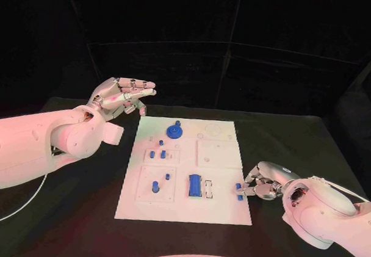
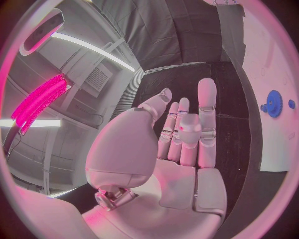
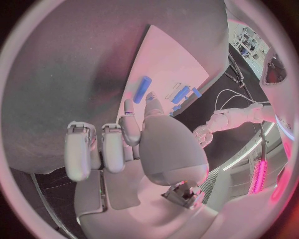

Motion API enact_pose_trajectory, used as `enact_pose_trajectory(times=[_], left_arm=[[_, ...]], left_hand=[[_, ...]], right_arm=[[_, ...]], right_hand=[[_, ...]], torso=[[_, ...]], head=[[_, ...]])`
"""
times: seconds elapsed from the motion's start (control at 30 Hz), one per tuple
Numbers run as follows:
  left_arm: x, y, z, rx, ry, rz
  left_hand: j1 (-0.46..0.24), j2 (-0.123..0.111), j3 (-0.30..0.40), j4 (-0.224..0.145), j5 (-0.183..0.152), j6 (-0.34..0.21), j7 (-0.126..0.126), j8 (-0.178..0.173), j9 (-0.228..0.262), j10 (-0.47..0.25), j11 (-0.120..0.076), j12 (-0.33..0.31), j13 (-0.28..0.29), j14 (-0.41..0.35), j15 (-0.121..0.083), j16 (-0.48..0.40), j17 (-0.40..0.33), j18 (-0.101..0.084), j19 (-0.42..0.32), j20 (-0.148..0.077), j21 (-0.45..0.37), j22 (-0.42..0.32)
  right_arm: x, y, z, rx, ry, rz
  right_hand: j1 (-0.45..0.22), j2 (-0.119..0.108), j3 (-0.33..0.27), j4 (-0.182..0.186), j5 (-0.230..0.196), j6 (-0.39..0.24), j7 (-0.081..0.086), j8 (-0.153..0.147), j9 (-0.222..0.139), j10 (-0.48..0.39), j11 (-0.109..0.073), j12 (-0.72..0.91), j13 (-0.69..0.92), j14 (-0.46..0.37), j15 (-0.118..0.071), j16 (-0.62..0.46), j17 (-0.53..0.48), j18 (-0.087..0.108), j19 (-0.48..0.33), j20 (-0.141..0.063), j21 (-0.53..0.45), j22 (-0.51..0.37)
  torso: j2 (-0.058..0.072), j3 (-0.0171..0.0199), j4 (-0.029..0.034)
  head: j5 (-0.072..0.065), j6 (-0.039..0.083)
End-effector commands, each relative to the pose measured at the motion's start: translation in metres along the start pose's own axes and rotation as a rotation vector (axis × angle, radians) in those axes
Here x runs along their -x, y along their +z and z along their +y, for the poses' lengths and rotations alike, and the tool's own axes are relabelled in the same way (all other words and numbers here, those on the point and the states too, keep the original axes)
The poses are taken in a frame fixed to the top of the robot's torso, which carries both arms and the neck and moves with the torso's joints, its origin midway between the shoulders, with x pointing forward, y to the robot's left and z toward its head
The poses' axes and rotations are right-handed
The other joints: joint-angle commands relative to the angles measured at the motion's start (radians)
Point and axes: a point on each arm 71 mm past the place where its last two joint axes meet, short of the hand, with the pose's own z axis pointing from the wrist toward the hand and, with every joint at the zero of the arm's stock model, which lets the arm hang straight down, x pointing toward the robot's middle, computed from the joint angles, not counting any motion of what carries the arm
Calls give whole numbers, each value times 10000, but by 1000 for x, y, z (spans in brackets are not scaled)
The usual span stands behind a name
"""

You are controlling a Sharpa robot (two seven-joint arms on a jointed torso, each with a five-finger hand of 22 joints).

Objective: Assemble the parts on the task board

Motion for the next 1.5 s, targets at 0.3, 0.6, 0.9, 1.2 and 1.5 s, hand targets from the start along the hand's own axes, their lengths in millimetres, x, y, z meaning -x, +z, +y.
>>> enact_pose_trajectory(times=[0.3,0.6,0.9,1.2,1.5], left_arm=[[0,0,-1,-83,-76,58],[0,0,-1,-76,-83,69],[1,0,-1,-63,-83,70],[1,-1,-2,-52,-80,59],[2,-2,-2,-39,-80,54]], left_hand=[[-44,90,-47,19,11,69,20,42,-15,49,-18,58,-14,-46,-14,-38,4,142,19,-42,-43,-9],[-44,90,-47,19,11,69,20,42,-15,49,-18,58,-14,-46,-14,-38,4,142,19,-42,-43,-9],[-44,90,-47,19,11,69,20,42,-15,49,-18,58,-14,-46,-14,-38,4,142,19,-42,-43,-9],[-44,90,-47,19,11,69,20,42,-15,49,-18,58,-14,-46,-14,-38,4,142,19,-42,-43,-9],[-44,90,-47,19,11,69,20,42,-15,49,-18,58,-14,-46,-14,-38,4,142,19,-42,-43,-9]], right_arm=[[-14,3,7,123,-497,450],[-18,12,13,232,-1411,424],[-25,18,23,608,-3227,751],[-27,18,28,688,-3602,794],[-25,17,30,719,-3372,484]], right_hand=[[314,18,-35,-167,164,171,-50,-43,48,42,-92,76,90,568,-52,-36,74,-102,262,10,-43,1750],[981,230,214,-574,-323,210,-66,-129,69,28,-120,62,112,581,-86,-14,141,-108,277,-34,-34,1768],[1569,349,598,-1086,-1193,174,-17,-275,56,-67,-87,-68,61,595,-62,33,270,-94,232,-20,-83,1724],[1506,294,910,-1261,-152,201,7,-424,11,-117,-67,-111,65,593,-42,29,294,-95,232,-1,-88,1728],[1306,125,1448,-1299,1649,347,-21,-544,-30,-114,-116,-104,97,601,-73,32,336,-103,264,-28,-65,1765]], torso=[[1,-1,-4],[0,-2,20],[-4,3,22],[8,3,-12],[-4,1,17]], head=[[18,-63],[1,-83],[40,-98],[73,-79],[50,-64]])
